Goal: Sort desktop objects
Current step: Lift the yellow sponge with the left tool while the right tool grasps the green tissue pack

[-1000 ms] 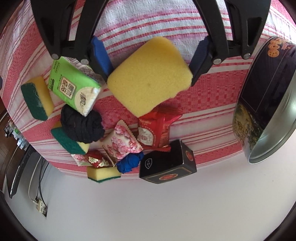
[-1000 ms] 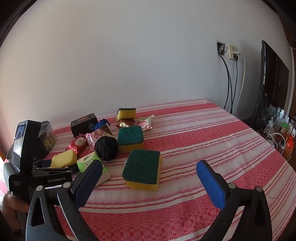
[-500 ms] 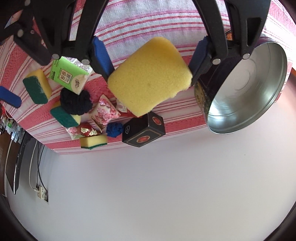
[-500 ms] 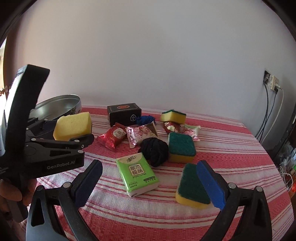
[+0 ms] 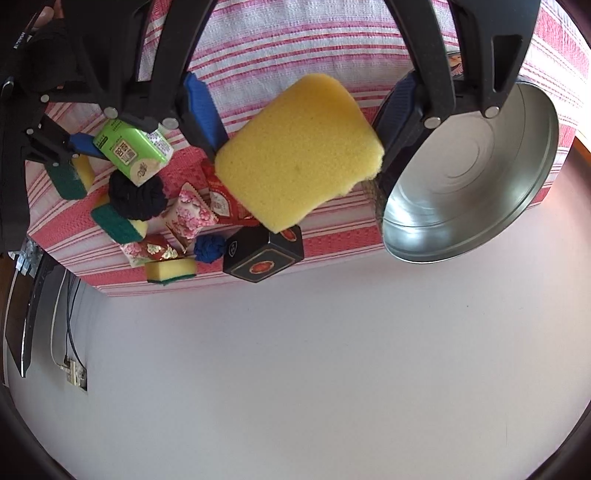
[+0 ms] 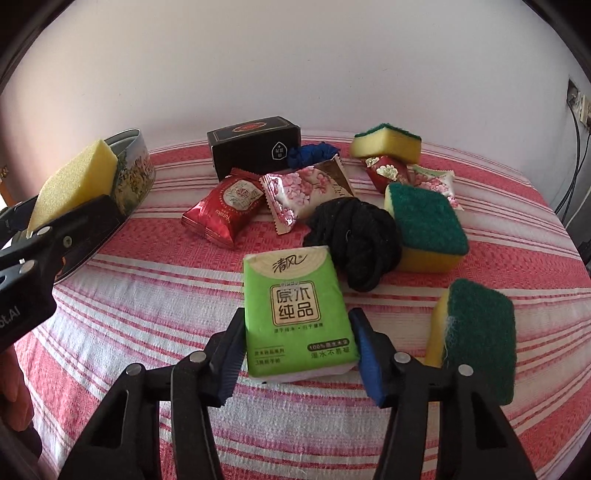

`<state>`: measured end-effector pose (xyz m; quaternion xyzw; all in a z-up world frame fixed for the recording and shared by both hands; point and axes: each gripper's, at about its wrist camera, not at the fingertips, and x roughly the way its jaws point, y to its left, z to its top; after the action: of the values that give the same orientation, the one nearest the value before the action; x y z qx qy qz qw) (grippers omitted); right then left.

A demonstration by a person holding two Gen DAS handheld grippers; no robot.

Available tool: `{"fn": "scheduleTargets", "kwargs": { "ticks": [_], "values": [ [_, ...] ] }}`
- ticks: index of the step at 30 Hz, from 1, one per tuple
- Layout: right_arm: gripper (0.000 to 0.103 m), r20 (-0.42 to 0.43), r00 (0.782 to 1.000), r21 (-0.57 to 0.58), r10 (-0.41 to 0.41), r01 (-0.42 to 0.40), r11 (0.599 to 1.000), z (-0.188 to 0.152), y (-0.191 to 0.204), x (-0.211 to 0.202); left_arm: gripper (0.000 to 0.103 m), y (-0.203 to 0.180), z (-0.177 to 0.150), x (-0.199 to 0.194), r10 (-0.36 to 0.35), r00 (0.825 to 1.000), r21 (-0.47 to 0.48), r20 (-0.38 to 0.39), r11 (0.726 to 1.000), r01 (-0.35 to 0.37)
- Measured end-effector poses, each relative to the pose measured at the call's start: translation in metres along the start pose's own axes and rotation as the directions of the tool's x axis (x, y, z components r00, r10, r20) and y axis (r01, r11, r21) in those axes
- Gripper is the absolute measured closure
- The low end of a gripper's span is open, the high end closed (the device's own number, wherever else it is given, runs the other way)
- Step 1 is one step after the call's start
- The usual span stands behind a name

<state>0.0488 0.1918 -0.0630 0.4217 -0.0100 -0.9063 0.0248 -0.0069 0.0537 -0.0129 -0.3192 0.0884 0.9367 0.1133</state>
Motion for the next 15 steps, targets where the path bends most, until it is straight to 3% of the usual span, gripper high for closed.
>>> {"fn": "scheduleTargets", "kwargs": {
  "ticks": [4,7,12,15],
  "values": [
    [0.05,0.056,0.997,0.077,0.053,-0.057,0.995,-0.01,-0.011,-0.005,0.026,-0.002,-0.001,0.001,-0.005,1.0,0.0,0.0,1.0,0.005],
    [0.05,0.151,0.988,0.099,0.03,-0.046,0.994,-0.016,-0.016,-0.018,0.026,-0.001,-0.002,0.002,-0.008,1.0,-0.005,-0.006,1.0,0.008],
    [0.05,0.282,0.957,0.086,-0.064,0.042,0.995,-0.016,-0.012,-0.042,0.026,-0.003,-0.003,0.004,-0.008,1.0,-0.003,-0.012,1.0,0.008],
    [0.051,0.315,0.948,0.103,-0.05,0.019,0.995,-0.014,-0.014,-0.048,0.025,-0.004,-0.004,0.005,-0.001,1.0,0.001,-0.012,1.0,0.001]
  ]
}}
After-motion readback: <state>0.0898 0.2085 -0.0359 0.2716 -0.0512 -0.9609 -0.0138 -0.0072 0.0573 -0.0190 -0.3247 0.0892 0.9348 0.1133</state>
